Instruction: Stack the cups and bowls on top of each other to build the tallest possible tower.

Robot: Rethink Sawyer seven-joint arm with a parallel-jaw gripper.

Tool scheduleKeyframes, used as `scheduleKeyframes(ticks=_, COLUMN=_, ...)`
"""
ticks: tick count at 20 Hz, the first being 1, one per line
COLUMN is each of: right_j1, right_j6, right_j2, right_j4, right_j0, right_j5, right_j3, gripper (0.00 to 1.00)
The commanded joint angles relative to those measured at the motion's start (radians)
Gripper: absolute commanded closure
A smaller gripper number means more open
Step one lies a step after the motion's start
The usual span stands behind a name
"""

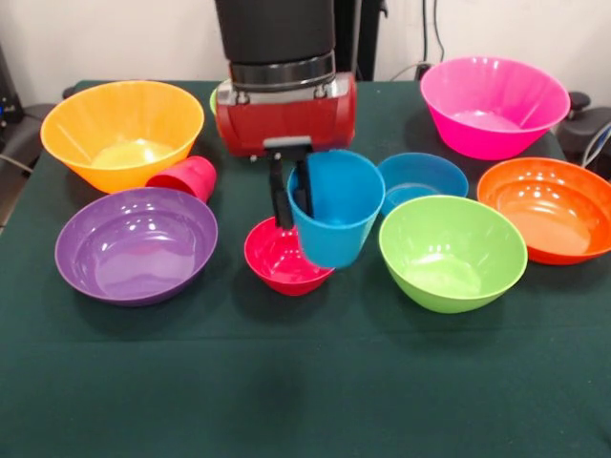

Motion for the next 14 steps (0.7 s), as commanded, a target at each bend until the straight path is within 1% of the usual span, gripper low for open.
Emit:
scheduleKeyframes(ticks=1, right_j1=0.100, right_j6=-0.175, right_j2=0.009, right_j4=-0.121, right_j0=0.007, right_j5=-0.056, right_j3=-0.113, gripper=1.00)
scheduleKeyframes(ticks=4, right_j1=0.120, right_j6=-0.186, right_j2=0.020, right_j4=-0.147, right_j0=-0.011, right_j5=-0.091, right_j3=-0.104, gripper=1.00)
scheduleKeyframes(ticks=7, right_j1=0.171, right_j6=-0.191, right_j2=0.035, right_j4=-0.173, right_j0=-0.033, right_j5=-0.146, right_j3=-0.108, gripper=1.00)
scheduleKeyframes(ticks=11, right_j1=0.221, right_j6=-0.165, right_j2=0.022, right_j4=-0.186, right_j0=-0.032, right_j5=-0.155, right_j3=-0.124, gripper=1.00)
scheduleKeyframes(ticks=14, right_j1=0.249, right_j6=-0.153, right_j2=0.025, right_j4=-0.208, right_j0=-0.038, right_j5=-0.210, right_j3=-0.120, gripper=1.00)
